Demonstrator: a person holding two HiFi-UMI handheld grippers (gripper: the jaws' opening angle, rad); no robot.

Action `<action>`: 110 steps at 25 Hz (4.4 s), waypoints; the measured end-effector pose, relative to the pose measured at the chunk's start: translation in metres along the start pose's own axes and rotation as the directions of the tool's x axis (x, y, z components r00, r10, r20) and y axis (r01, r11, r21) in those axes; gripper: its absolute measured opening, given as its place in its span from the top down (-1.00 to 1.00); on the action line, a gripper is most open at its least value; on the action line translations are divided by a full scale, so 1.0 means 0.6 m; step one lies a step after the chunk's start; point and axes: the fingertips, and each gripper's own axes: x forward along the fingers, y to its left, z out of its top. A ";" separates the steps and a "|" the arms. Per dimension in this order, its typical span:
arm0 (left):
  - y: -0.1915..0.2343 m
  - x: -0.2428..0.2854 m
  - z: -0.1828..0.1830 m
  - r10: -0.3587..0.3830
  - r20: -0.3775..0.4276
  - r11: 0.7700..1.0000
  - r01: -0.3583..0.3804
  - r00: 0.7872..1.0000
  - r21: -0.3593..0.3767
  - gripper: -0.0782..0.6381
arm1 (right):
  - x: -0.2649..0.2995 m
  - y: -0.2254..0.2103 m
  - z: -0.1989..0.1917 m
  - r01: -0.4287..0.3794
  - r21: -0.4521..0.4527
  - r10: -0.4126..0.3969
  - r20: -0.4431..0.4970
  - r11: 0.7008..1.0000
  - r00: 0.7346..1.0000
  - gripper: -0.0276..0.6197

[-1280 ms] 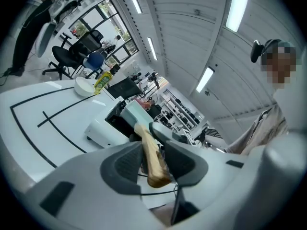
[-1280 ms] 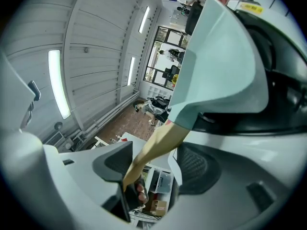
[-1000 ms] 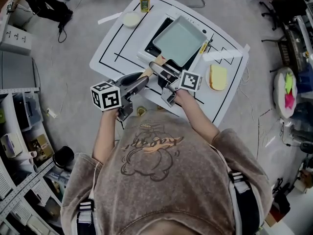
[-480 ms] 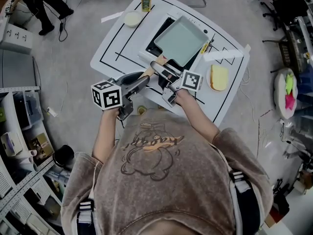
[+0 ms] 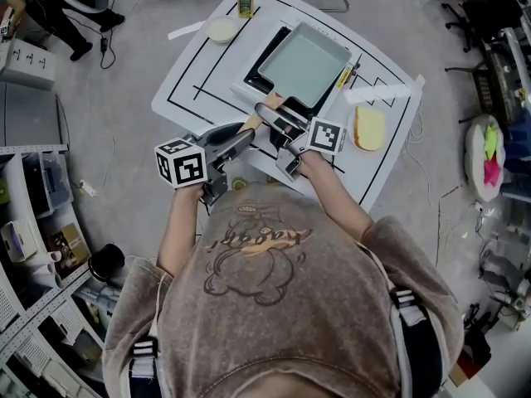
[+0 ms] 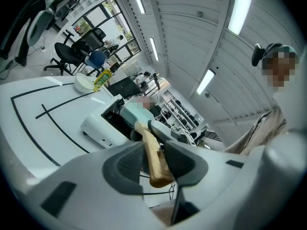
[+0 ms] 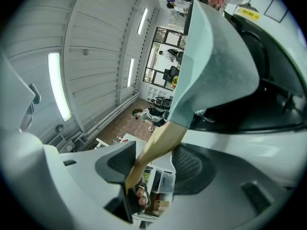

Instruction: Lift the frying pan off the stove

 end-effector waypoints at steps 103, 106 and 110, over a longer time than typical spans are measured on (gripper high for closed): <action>-0.193 0.170 -0.156 -0.282 -0.280 0.952 0.303 0.917 0.033 0.40 | -0.344 0.012 0.013 0.106 0.003 -0.099 0.384 0.994 0.918 0.21; -0.192 0.170 -0.155 -0.283 -0.278 0.952 0.303 0.918 0.032 0.40 | -0.343 0.014 0.015 0.107 -0.005 -0.097 0.379 0.994 0.920 0.21; -0.192 0.170 -0.156 -0.284 -0.275 0.952 0.304 0.918 0.031 0.39 | -0.345 0.007 0.012 0.113 0.010 -0.108 0.383 0.994 0.917 0.21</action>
